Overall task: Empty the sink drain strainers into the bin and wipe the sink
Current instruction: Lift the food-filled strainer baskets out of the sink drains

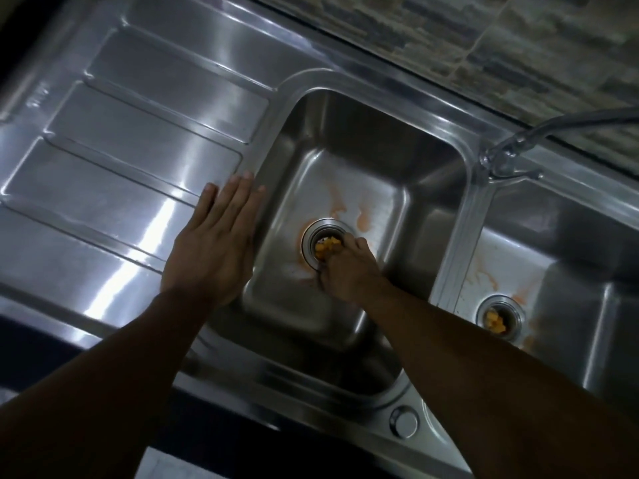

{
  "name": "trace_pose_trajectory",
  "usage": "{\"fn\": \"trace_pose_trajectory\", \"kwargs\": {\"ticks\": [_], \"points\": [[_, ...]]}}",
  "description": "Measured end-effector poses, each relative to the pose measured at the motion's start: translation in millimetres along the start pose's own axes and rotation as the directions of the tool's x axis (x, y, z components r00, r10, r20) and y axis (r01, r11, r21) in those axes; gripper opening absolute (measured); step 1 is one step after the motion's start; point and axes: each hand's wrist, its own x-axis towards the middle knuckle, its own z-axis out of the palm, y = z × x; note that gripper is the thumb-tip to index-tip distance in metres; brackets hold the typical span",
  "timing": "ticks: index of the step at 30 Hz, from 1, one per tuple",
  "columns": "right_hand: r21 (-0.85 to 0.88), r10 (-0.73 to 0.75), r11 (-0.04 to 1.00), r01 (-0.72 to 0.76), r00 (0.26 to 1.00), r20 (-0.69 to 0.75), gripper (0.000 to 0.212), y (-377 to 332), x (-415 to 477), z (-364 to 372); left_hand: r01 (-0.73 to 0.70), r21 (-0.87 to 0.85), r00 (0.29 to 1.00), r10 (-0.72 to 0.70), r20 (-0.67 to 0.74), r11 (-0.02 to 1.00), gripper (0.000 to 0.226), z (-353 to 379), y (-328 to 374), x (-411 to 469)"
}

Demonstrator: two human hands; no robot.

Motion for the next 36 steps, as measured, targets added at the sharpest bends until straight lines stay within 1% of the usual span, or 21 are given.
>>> {"fn": "trace_pose_trajectory", "kwargs": {"ticks": [4,7,10,13,15,17,21,24,26,27,29,30,33,36], "points": [[-0.046,-0.027,0.999,0.028,0.999,0.028,0.041,-4,4,-4,0.003,-0.004,1.000,-0.003,0.011,1.000,0.065,-1,1,0],[-0.087,-0.064,0.994,0.067,0.997,0.038,0.042,-5,4,-8,0.003,-0.005,1.000,-0.002,0.008,1.000,0.061,-2,1,-1],[-0.167,-0.123,0.977,0.132,0.991,0.059,0.042,-5,5,-10,0.010,-0.005,1.000,-0.010,0.006,1.000,0.062,-2,1,-1],[-0.225,-0.191,0.953,0.203,0.979,0.074,0.038,-4,6,-9,0.005,-0.003,1.000,-0.005,0.004,1.000,0.062,-1,0,0],[-0.268,-0.199,0.938,0.219,0.975,0.102,0.040,-3,8,-9,0.004,-0.001,1.000,-0.004,0.002,1.000,0.061,1,0,0],[-0.299,-0.194,0.930,0.213,0.977,0.093,0.041,-1,10,-10,0.003,0.005,1.000,-0.003,0.000,1.000,0.062,2,-1,0],[-0.245,-0.124,0.961,0.130,0.991,0.041,0.039,0,10,-18,0.002,0.015,1.000,-0.002,0.016,1.000,0.066,3,-4,1],[-0.240,-0.104,0.966,0.100,0.995,-0.001,0.037,-4,4,-23,0.009,0.005,0.999,-0.009,0.034,1.000,0.073,3,-3,1],[-0.192,-0.087,0.978,0.083,0.996,-0.013,0.038,-7,-2,-25,0.012,-0.005,0.999,-0.011,0.040,1.000,0.077,2,-2,1],[-0.195,-0.098,0.976,0.094,0.995,-0.011,0.037,-9,-6,-27,0.011,-0.012,0.999,-0.011,0.040,1.000,0.078,1,-2,1],[-0.264,-0.128,0.957,0.122,0.992,-0.004,0.031,-15,-17,-32,0.010,-0.018,0.999,-0.009,0.042,1.000,0.078,-2,-1,0],[-0.283,-0.134,0.951,0.126,0.991,-0.006,0.030,-18,-24,-32,0.007,-0.016,0.999,-0.006,0.045,1.000,0.078,-3,-1,0],[-0.237,-0.153,0.962,0.135,0.986,-0.061,0.040,-27,-43,-30,0.001,-0.014,0.999,0.000,0.038,1.000,0.073,-5,0,-1],[-0.204,-0.160,0.968,0.148,0.986,-0.043,0.032,-36,-53,-28,0.003,-0.009,1.000,-0.003,0.019,1.000,0.063,-4,1,-2]]}}
